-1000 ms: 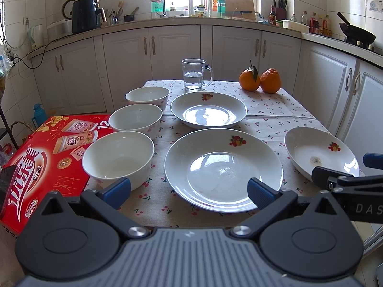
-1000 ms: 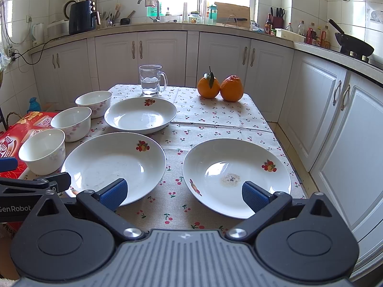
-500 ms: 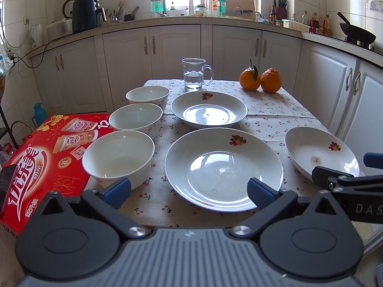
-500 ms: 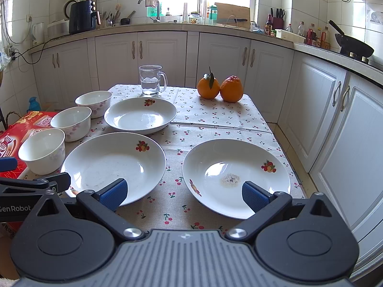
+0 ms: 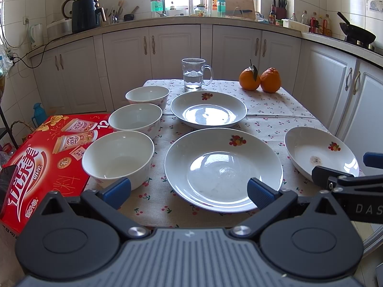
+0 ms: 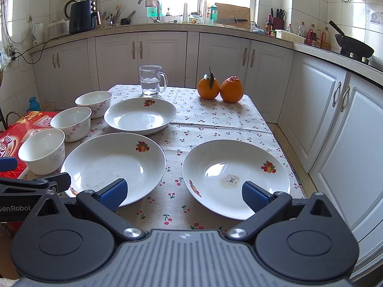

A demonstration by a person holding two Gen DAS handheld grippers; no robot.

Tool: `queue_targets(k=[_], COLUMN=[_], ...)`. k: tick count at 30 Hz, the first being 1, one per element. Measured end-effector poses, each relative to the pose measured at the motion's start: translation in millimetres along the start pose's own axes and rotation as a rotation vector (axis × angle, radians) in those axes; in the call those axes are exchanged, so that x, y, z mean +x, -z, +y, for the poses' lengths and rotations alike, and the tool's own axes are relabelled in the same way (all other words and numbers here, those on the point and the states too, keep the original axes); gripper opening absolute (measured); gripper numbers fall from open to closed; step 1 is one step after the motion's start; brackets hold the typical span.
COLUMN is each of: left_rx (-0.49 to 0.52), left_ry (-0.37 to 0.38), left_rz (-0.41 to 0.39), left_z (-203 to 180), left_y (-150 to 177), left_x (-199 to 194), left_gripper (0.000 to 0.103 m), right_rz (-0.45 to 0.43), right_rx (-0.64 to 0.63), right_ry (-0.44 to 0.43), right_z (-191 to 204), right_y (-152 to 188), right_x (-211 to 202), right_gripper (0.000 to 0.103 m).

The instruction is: Organize plates and bowls

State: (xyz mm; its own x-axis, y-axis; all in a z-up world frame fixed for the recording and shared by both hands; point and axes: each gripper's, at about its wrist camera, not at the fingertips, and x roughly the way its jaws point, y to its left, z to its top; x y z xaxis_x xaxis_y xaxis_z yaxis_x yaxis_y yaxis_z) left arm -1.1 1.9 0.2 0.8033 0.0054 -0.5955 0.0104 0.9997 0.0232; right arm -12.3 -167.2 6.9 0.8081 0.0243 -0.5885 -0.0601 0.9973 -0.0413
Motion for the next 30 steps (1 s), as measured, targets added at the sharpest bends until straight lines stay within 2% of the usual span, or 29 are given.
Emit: queue_targets(k=[23,30], left_rx=[0.002,0.021], left_ry=[0.001,0.030], left_rz=[0.010,0.007], left_z=[-1.4,-2.7], left_y=[1.0,-4.1], left_x=[3.2,6.0], left_gripper=[0.102,0.102], right_rz=[0.002,-0.005], right_rx=[-0.001,-0.002], right_ry=[0.000,-0.001], right_z=[-0.8,-3.9], right_y=[-2.6,-3.4], right_x=[-1.4,-1.7], right_gripper=[0.103,0.103])
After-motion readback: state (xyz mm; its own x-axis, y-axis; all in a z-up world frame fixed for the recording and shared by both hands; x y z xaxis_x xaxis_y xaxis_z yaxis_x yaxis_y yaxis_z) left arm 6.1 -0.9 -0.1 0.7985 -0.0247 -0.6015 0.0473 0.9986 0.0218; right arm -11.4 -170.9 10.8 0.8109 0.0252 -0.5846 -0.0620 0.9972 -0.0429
